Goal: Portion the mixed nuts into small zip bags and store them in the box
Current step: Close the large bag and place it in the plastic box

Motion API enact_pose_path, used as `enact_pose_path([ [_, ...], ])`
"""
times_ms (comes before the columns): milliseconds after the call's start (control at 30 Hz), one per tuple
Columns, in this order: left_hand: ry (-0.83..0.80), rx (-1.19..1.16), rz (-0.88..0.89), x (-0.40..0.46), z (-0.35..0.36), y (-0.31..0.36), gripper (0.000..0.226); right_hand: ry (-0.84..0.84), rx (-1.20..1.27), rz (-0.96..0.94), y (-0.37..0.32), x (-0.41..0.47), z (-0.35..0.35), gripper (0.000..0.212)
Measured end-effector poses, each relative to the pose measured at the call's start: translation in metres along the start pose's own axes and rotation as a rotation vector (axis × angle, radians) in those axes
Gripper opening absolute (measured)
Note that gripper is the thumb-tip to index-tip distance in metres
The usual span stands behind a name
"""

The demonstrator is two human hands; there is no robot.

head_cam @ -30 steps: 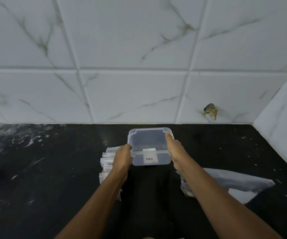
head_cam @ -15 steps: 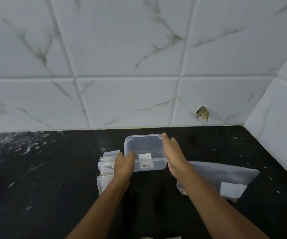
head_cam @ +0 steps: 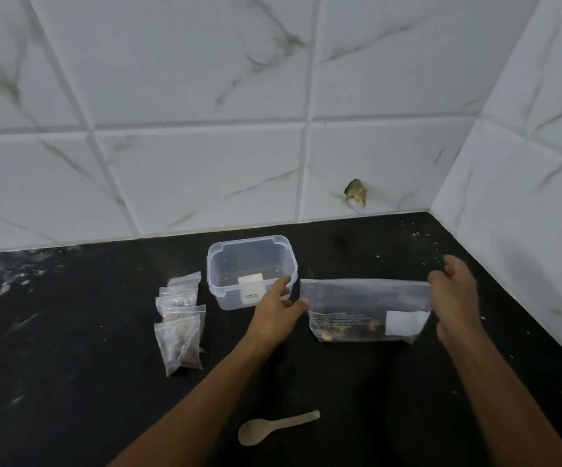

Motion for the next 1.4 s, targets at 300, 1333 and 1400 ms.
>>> enact_pose_path([
  [300,-0.089,-0.094,-0.109,0.015,0.037,-0.01,0.045,-0.078,0.101,0.237,0.06,0.018,0.0,0.058],
  [1333,0.158,-0.308,0.052,0.028,-0.052,0.069,0.014,-0.248,0.029,-0.204,-0.039,0.025,0.027,0.022],
  [1400,0.224,-0.278,0.077,0.033,-0.082,0.074,0.013,-0.286,0.072,-0.24,-0.061,0.013,0.05,0.017],
])
Point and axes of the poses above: each hand's wrist, its own x-axis towards the middle knuckle, its own z-axis out of the palm, y = z × x, the point moved 8 cm from there along x, towards the middle knuckle, and after that the axes turned 12 degrees about y, right-handed, at the moved point
